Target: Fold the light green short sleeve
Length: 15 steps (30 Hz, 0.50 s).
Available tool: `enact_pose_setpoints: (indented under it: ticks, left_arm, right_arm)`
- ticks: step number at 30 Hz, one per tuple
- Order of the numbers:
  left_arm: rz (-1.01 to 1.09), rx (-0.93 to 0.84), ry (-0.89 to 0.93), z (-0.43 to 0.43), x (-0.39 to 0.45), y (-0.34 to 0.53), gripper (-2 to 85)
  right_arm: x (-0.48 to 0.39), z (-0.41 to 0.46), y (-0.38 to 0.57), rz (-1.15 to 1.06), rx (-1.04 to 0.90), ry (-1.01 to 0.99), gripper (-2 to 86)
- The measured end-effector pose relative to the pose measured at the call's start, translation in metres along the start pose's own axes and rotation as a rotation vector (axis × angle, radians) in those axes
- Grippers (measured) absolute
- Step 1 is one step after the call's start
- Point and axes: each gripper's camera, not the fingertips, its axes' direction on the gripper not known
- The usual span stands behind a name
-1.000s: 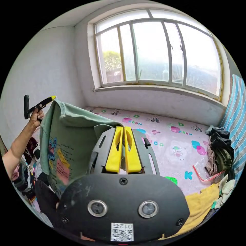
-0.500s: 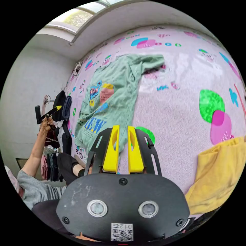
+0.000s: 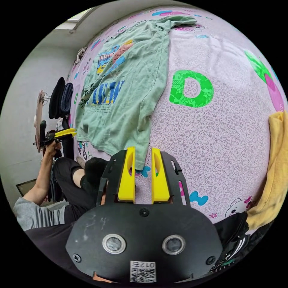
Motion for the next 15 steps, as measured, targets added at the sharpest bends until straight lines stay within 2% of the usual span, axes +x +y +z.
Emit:
enact_pose_setpoints:
  ticks: [6, 11, 15]
  left_arm:
    - [-0.030, -0.002, -0.029, -0.019, -0.012, -0.027, 10.4]
    - [-0.049, -0.066, -0.011, -0.016, -0.025, -0.038, 10.4]
    - [-0.055, -0.042, -0.049, -0.022, -0.027, -0.040, 9.9]
  right_arm:
    - [-0.012, -0.002, -0.001, -0.078, -0.021, 0.129, 10.0]
    - [-0.026, 0.009, 0.013, -0.167, -0.009, 0.279, 7.3]
    - [-0.033, 0.015, 0.027, -0.188, 0.017, 0.321, 5.8]
